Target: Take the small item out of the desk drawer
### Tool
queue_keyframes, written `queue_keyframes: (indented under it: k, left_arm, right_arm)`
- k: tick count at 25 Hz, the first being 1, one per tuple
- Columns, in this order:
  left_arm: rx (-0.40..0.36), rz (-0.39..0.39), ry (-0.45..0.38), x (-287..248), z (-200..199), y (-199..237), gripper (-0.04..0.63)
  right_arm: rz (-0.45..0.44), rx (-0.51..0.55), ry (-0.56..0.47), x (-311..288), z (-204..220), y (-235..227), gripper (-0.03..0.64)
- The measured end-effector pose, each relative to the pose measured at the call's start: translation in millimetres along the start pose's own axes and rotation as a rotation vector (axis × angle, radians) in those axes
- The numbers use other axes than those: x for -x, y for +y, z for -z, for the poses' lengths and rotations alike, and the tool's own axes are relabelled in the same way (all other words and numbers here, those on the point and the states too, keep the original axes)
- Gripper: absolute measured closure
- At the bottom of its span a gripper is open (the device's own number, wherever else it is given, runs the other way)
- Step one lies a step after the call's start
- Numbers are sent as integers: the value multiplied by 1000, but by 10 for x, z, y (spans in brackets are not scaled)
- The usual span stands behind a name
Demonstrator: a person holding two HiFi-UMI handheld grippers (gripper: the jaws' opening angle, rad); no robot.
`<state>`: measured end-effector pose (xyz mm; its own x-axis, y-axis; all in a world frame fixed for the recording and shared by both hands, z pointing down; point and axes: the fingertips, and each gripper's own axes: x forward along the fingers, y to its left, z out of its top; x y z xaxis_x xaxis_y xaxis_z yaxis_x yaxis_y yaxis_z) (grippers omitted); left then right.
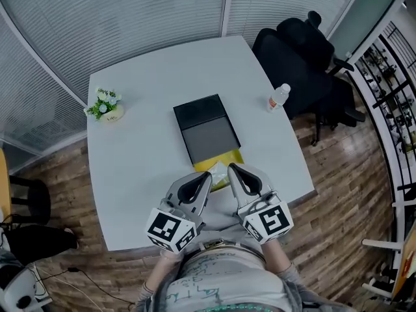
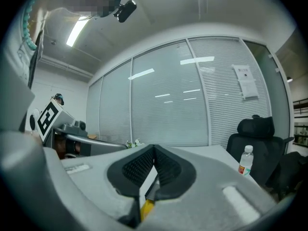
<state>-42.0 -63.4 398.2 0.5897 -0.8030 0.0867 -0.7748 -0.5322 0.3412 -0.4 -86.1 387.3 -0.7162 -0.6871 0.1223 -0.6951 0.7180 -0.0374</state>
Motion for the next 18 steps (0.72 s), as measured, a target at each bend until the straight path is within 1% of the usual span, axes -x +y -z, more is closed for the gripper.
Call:
queue_keyframes:
  k: [4,11,15,18]
  left_arm:
    - [6,-33,-19,-111,12,-41,597]
    - [-6,-66,-30,-254,-47,-76,597]
    - [-25,-69,-23,-317,-30,-68,597]
    - [-35,-59,3,-366,34,-56,597]
  right_arm:
    - [-50,23,2,2,-12,-76,615]
    - [-83,19,6,10,-5,-197,615]
    - [-88,20,4,-11,-27,-263,615]
    - [-87,12,10,-30,7,-309,615]
